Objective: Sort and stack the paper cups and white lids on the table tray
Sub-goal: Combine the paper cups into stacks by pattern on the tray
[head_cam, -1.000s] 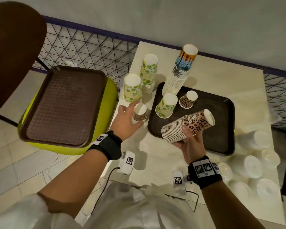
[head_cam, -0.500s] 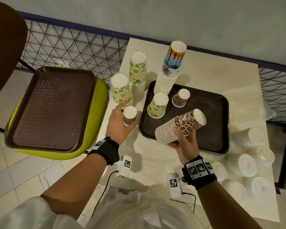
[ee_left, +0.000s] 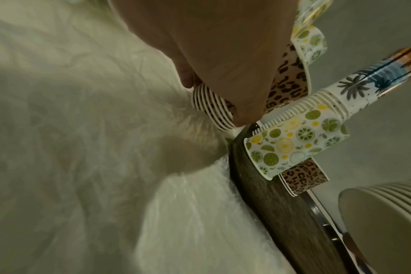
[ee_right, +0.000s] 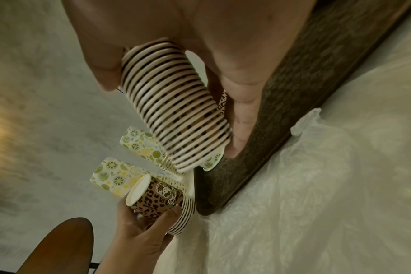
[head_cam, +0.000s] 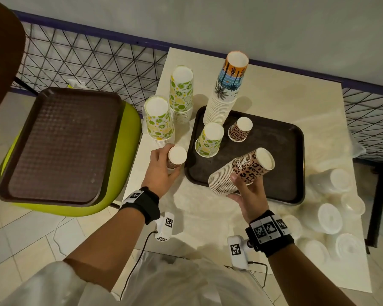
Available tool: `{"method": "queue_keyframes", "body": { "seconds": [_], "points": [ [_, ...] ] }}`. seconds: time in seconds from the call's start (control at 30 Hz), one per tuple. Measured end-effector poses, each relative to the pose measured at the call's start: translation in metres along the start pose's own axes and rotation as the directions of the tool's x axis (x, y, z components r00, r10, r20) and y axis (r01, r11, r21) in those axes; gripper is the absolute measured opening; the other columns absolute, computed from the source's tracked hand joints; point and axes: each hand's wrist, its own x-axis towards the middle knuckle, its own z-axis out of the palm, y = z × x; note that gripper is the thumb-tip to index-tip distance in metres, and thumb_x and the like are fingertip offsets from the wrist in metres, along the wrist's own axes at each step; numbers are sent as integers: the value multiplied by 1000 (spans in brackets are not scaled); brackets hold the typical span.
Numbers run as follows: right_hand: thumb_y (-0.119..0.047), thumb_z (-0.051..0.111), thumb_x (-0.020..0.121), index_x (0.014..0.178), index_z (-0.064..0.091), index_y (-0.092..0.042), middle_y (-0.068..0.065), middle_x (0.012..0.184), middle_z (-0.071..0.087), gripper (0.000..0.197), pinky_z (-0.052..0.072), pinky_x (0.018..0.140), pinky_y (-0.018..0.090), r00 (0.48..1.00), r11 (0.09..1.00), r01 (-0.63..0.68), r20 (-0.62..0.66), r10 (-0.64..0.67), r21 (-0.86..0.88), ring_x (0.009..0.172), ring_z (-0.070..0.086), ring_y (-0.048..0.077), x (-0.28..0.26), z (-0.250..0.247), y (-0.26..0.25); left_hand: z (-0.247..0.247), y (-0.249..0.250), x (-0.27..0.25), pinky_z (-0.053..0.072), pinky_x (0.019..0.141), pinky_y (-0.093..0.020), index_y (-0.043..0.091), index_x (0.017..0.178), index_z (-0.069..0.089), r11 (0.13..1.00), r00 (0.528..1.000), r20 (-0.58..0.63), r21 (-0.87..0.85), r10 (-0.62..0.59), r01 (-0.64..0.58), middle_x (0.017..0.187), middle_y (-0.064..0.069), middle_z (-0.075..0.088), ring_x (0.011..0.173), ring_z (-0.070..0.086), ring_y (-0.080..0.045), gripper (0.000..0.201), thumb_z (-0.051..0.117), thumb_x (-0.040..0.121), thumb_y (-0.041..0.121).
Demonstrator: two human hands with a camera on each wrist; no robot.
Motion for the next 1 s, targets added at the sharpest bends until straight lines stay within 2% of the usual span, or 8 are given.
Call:
{"method": "queue_keyframes", "body": {
  "seconds": [0.1,0.23,0.37,0.57,0.67,0.77,0.9,1.0],
  "points": [
    [-24,83,76,130,51,-43,-10,125,67,66,54,93,63,1000,1000,1,-2,-1,13,121,63,20,0,1,-1,-2,0,-1,45,109,-32,29,147,42,1000,999,-54,-19,8,-9,131,-11,41,117,58,-30,78,84,82,18],
    [-21,77,78,131,52,-41,-7,127,67,61,56,89,62,1000,997,-11,0,11,72,123,61,24,3,4,-6,-13,10,-8,41,104,-16,33,149,40,991,994,-97,-128,-49,36,130,-8,46,117,48,-11,84,85,79,20],
    [-24,74,80,136,49,-37,1,136,60,63,53,90,67,999,990,-38,-20,41,135,128,57,32,8,3,-15,-26,26,-21,56,101,-45,41,146,41,934,992,-74,-350,-107,74,139,3,50,125,55,-18,85,87,77,23],
    [-27,74,83,136,44,-47,0,148,48,64,52,92,68,996,971,70,-62,-57,231,133,50,29,34,-7,-56,-34,65,-34,60,94,-36,63,131,41,876,999,3,-480,-49,44,137,18,54,123,60,-15,83,85,82,12],
    [-28,77,87,144,34,-42,-4,144,47,73,53,94,64,977,972,189,-126,-172,141,130,50,22,59,-8,-82,-31,80,-31,59,96,-39,64,130,42,861,998,26,-505,-49,56,137,17,55,124,60,-15,83,85,83,11],
    [-38,82,77,147,32,-36,-4,140,51,86,54,99,55,942,952,302,-141,-306,-47,128,53,19,91,-4,-100,-28,91,-26,58,99,-43,54,139,42,865,998,48,-499,-38,57,140,13,55,127,59,-18,82,86,82,13],
    [-37,82,82,149,33,-27,-5,139,53,83,45,103,27,912,859,353,-69,-405,-372,125,53,12,131,4,-99,-25,104,-20,58,99,-41,51,140,41,876,999,42,-480,-25,42,141,12,54,127,59,-16,83,86,82,11],
    [-40,85,75,148,35,-31,-5,142,54,89,45,108,33,929,834,322,-17,-369,-448,130,53,14,155,9,-83,-23,112,-16,59,98,-37,49,141,41,883,999,28,-468,-18,30,143,10,53,128,58,-15,82,86,82,12]
  ]
}}
